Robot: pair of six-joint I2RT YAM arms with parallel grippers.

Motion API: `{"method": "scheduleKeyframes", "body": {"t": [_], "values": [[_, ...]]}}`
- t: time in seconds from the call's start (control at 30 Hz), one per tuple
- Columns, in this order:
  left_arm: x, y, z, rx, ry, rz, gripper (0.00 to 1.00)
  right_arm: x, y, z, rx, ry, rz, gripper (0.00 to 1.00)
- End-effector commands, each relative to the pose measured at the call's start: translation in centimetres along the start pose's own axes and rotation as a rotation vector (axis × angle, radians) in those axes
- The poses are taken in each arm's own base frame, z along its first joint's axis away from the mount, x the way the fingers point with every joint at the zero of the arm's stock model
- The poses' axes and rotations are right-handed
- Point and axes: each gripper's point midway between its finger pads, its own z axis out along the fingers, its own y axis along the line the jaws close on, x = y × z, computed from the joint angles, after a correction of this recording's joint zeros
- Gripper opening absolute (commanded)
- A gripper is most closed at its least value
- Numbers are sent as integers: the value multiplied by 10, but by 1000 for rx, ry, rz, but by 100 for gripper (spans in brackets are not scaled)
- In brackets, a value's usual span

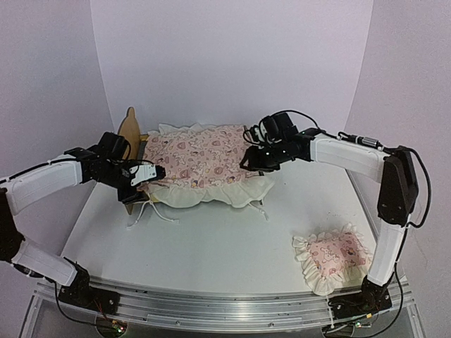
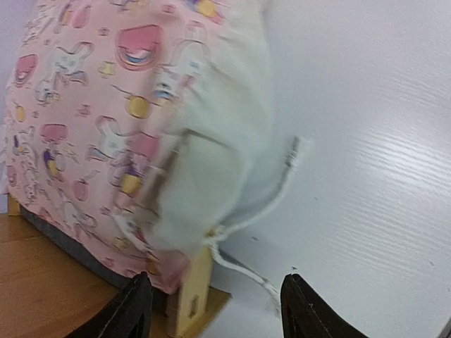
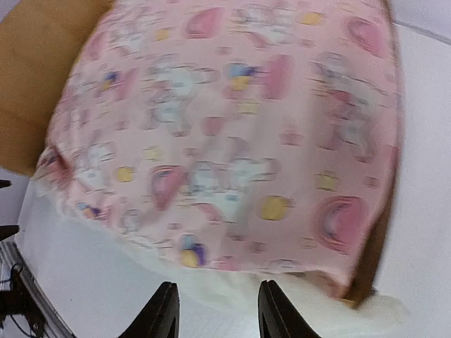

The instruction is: Set up the pet bed

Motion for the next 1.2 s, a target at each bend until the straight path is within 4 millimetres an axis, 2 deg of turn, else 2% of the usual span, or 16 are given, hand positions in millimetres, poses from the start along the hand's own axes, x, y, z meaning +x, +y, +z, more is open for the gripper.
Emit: {"method": "scheduleKeyframes", "body": {"t": [0.0, 0.07, 0.17, 0.27, 0.37, 0.47, 0.5, 0.67, 0.77, 0.9, 0.97, 1.07, 1.13, 1.17], "values": [[-15, 56, 16, -154, 25, -102, 65, 18, -62, -16, 199, 70, 128, 43], [-8, 55, 32, -127, 75, -83, 63, 14, -69, -15, 204, 67, 139, 46], [10, 55, 51, -125, 160, -61, 55, 11, -72, -10, 198, 71, 130, 47], [11, 61, 58, -153, 165, -43, 48, 13, -79, -4, 209, 83, 136, 47], [5, 68, 60, -175, 138, -32, 30, 15, -85, -1, 218, 91, 148, 46], [1, 72, 55, -180, 132, -48, 3, 16, -89, -1, 223, 92, 158, 46], [1, 73, 51, -185, 135, -53, 1, 16, -90, -1, 224, 93, 159, 46], [1, 68, 27, -179, 113, -64, 1, 18, -88, 6, 197, 112, 167, 46], [0, 61, 23, -165, 92, -64, 14, 24, -86, 14, 173, 139, 175, 46], [-4, 55, 30, -125, 64, -67, 33, 29, -85, 19, 160, 158, 185, 46], [-8, 56, 33, -115, 50, -69, 38, 28, -82, 20, 146, 161, 185, 46], [-13, 61, 36, -116, 39, -63, 36, 28, -81, 19, 139, 161, 182, 46], [-13, 62, 37, -115, 40, -56, 29, 30, -81, 19, 138, 165, 182, 45], [-13, 62, 38, -112, 43, -54, 22, 30, -81, 19, 136, 167, 183, 45]]}}
